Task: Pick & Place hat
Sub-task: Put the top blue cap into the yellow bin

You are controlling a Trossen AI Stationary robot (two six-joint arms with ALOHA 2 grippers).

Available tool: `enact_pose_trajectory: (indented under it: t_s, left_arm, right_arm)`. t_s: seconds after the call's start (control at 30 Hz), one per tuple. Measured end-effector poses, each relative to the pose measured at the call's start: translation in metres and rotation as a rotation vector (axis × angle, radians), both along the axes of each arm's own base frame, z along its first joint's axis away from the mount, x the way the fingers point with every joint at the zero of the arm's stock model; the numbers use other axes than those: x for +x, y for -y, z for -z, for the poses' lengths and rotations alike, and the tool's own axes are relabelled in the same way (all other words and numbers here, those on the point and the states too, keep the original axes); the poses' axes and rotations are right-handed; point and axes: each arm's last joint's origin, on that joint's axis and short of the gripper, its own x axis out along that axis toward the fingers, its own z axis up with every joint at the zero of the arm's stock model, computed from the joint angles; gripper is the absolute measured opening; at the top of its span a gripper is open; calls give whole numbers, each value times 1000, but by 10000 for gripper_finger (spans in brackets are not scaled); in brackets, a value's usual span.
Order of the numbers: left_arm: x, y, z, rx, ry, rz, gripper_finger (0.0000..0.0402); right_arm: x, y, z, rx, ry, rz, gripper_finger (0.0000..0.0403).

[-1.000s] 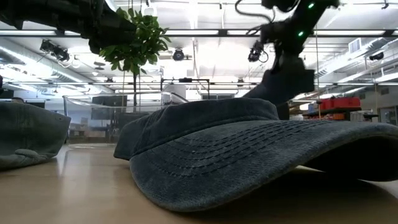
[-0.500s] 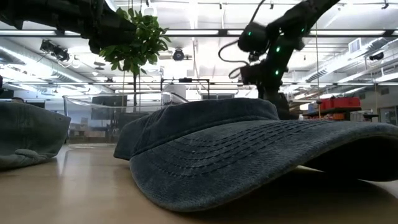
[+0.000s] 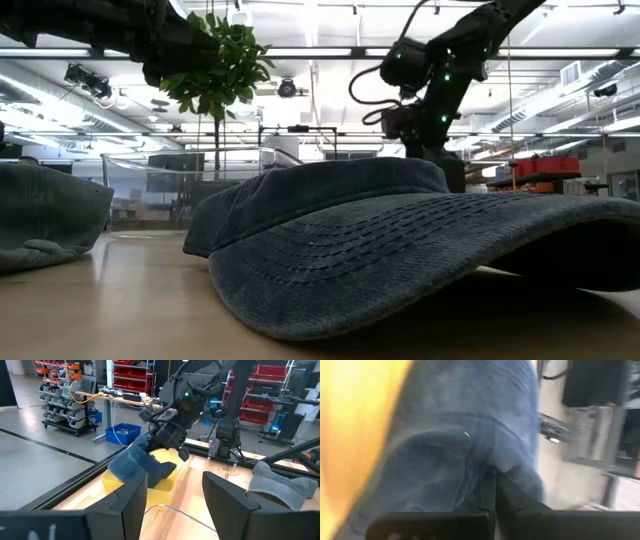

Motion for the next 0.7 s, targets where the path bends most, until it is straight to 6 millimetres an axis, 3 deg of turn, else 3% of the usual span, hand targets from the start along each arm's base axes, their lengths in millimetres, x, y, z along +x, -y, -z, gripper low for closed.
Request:
enact_pose_trajectory:
  t_s: [0.13, 0.33, 0.7]
  left_arm:
    - [0, 0, 0, 0, 0, 0, 197]
    - [0, 0, 0, 0, 0, 0, 197]
    - [0, 0, 0, -1, 0, 0, 197]
  right_arm:
    - [-7, -4, -20, -148, -34, 20, 0]
    - [-16, -12, -40, -104, 37, -44, 0]
    - [-15, -14, -33, 61, 70, -149, 0]
